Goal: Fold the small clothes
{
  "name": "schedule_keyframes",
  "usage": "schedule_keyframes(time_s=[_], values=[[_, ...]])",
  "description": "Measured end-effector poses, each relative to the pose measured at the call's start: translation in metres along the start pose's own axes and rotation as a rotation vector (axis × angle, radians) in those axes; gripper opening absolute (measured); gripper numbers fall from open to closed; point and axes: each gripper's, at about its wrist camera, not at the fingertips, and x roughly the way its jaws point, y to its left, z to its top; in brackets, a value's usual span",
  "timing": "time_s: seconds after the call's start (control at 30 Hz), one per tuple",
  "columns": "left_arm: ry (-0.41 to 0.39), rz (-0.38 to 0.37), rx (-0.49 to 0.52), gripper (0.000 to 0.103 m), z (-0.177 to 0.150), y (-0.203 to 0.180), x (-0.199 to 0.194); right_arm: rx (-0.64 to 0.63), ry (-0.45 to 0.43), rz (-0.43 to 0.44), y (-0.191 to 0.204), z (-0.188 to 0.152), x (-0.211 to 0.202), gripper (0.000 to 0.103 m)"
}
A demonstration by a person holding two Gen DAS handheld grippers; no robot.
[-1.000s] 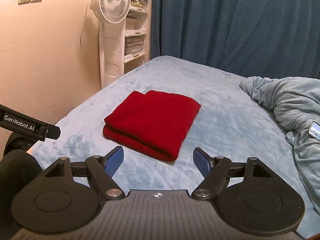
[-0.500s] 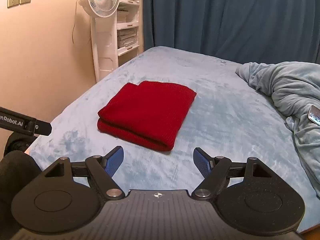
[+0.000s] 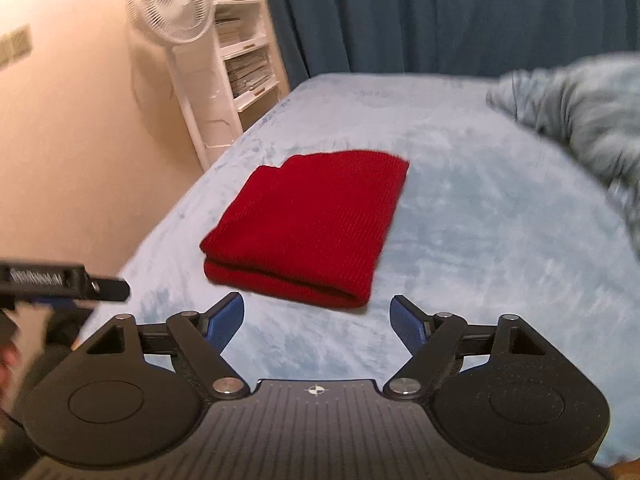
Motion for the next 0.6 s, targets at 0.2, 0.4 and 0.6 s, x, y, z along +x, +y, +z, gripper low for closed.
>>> schedule_keyframes(time_s=[0.2, 0.4, 0.6], values=[[0.042, -0.036, -0.138, 0.103, 0.028, -0.001, 0.067, 0.273, 0.045, 0.041, -0.076, 0.065, 0.07, 0.086], [0.071, -0.027, -0.287, 0.103, 0.046, -0.003, 0.135, 0.297, 0.032, -0.011, -0.131, 0.154, 0.187, 0.087], [0.114, -0.027, -0.438, 0.103, 0.061, 0.016, 0.177, 0.254, 0.146, -0.008, -0.146, 0.213, 0.316, 0.087]])
